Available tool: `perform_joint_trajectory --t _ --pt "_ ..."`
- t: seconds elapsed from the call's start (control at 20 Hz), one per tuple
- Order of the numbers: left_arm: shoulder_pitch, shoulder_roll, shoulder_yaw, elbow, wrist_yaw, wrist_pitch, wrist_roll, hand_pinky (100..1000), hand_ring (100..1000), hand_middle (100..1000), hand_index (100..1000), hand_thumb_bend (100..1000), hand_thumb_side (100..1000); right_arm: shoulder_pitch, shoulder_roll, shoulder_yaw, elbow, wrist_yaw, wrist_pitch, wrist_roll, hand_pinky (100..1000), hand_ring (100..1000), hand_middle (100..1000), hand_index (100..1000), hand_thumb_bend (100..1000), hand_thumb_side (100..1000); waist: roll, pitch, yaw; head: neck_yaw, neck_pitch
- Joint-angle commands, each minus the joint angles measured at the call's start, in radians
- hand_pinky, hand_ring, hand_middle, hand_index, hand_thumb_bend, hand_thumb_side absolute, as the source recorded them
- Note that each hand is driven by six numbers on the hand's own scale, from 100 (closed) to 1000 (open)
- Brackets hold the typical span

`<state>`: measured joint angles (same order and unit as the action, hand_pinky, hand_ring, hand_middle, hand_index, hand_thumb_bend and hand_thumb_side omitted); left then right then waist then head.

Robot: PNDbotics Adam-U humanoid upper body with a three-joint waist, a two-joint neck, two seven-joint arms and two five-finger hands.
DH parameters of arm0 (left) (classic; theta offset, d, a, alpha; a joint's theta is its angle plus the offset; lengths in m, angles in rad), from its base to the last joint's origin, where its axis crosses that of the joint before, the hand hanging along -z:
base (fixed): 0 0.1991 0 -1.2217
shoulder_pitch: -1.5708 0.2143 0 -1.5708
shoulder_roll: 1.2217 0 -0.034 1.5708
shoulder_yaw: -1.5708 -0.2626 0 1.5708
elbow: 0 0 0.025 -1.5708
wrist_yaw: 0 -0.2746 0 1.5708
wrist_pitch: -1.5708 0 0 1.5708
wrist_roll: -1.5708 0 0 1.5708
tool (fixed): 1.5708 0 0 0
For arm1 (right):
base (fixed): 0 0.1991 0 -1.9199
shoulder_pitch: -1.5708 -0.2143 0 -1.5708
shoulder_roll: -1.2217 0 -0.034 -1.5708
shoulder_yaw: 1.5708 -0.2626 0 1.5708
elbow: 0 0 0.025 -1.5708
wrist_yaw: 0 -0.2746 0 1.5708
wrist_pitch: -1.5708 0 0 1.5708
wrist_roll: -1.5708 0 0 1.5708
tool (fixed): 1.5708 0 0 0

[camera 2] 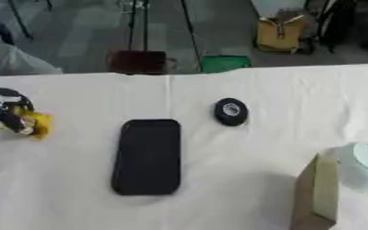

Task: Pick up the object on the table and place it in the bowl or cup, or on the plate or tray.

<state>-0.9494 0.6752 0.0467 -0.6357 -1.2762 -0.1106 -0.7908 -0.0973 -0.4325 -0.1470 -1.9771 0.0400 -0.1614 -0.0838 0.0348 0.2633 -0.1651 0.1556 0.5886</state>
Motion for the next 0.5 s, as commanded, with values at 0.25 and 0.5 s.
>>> perform_joint_trajectory --t 0.25,0.5 --pt "-0.011 0.019 0.011 -0.047 0.014 0.017 0.037 689 461 417 554 106 251 -0.006 -0.021 -0.009 -0.023 -0.002 0.002 -0.001 574 552 769 853 613 496 -0.007 -0.030 0.005 -0.007 0.002" --pt "-0.009 0.025 0.003 -0.127 0.136 -0.008 0.052 664 432 390 530 100 190 -0.005 -0.024 -0.010 -0.023 -0.005 0.001 -0.002 575 553 769 854 614 496 -0.009 -0.036 0.009 -0.010 0.002"
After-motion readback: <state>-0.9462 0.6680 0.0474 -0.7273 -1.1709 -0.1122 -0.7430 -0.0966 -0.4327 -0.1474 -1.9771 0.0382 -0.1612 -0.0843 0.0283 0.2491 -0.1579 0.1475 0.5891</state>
